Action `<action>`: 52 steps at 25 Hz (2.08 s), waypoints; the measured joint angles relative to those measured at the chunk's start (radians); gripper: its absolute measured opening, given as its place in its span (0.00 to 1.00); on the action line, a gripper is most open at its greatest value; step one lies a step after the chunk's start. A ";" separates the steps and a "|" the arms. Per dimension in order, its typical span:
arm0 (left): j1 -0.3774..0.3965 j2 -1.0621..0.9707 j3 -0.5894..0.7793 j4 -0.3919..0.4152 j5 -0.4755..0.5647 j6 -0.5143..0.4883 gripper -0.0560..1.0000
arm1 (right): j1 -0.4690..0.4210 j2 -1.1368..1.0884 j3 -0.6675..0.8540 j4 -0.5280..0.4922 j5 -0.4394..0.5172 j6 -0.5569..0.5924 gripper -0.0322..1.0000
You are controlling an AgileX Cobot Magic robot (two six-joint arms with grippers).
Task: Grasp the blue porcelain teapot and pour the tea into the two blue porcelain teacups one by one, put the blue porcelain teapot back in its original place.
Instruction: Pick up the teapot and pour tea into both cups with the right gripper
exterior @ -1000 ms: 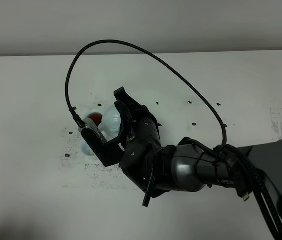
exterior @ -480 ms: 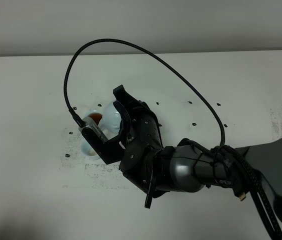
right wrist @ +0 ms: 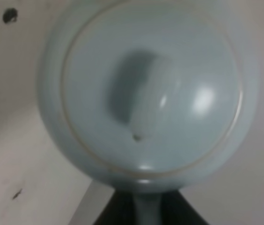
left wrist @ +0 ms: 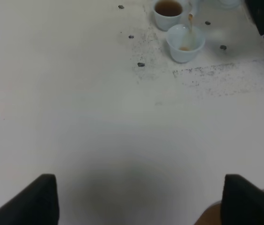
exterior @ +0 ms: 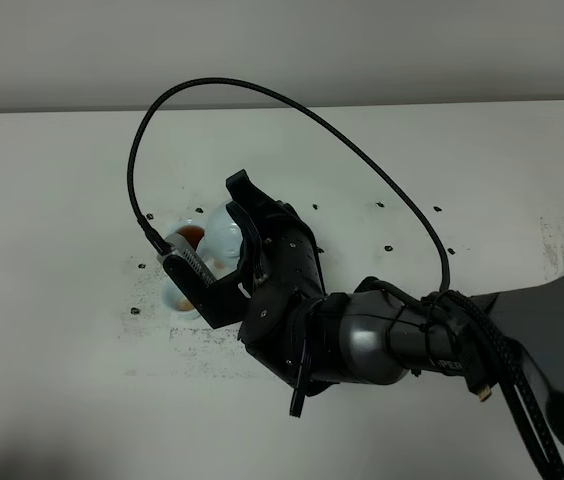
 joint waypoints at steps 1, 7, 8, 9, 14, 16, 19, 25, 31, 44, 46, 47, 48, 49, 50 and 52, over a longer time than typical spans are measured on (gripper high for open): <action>0.000 0.000 0.000 0.000 0.000 0.000 0.69 | 0.000 0.000 0.000 0.000 0.001 0.000 0.07; 0.000 0.000 0.000 0.000 0.000 -0.001 0.69 | 0.000 0.000 0.000 -0.001 0.000 -0.002 0.07; 0.000 0.000 0.000 0.000 0.000 -0.001 0.69 | 0.000 0.000 0.000 -0.001 0.000 -0.007 0.07; 0.000 0.000 0.000 0.000 0.000 -0.001 0.69 | 0.000 0.000 0.000 -0.001 0.001 -0.013 0.07; 0.000 0.000 0.000 0.000 0.000 -0.001 0.69 | 0.000 0.000 0.000 -0.001 0.004 -0.037 0.07; 0.000 0.000 0.000 0.000 0.000 -0.001 0.69 | 0.000 0.000 0.000 -0.001 0.006 -0.046 0.07; 0.000 0.000 0.000 0.000 0.000 -0.001 0.69 | 0.000 0.000 0.000 -0.001 0.012 -0.065 0.07; 0.000 0.000 0.000 0.000 0.000 -0.001 0.69 | 0.000 0.000 0.000 -0.001 0.030 -0.085 0.07; 0.000 0.000 0.000 0.000 0.000 -0.001 0.69 | 0.000 0.000 0.000 -0.002 0.036 -0.108 0.07; 0.000 0.000 0.000 0.000 0.000 -0.001 0.69 | 0.009 0.000 0.000 -0.002 0.056 -0.150 0.07; 0.000 0.000 0.000 0.000 0.000 -0.001 0.69 | 0.011 0.000 0.000 -0.002 0.056 -0.152 0.07; 0.000 0.000 0.000 0.000 0.000 -0.001 0.69 | 0.012 0.000 0.000 -0.003 0.056 -0.153 0.07; 0.000 0.000 0.000 0.000 0.000 -0.001 0.69 | 0.012 0.000 0.000 -0.003 0.056 -0.154 0.07; 0.000 0.000 0.000 0.000 0.000 -0.001 0.69 | 0.013 0.000 0.000 -0.003 0.056 -0.159 0.07; 0.000 0.000 0.000 0.000 0.000 -0.001 0.69 | 0.014 0.000 0.000 -0.003 0.056 -0.164 0.07; 0.000 0.000 0.000 0.000 0.000 -0.001 0.69 | 0.017 0.000 0.000 -0.003 0.056 -0.167 0.07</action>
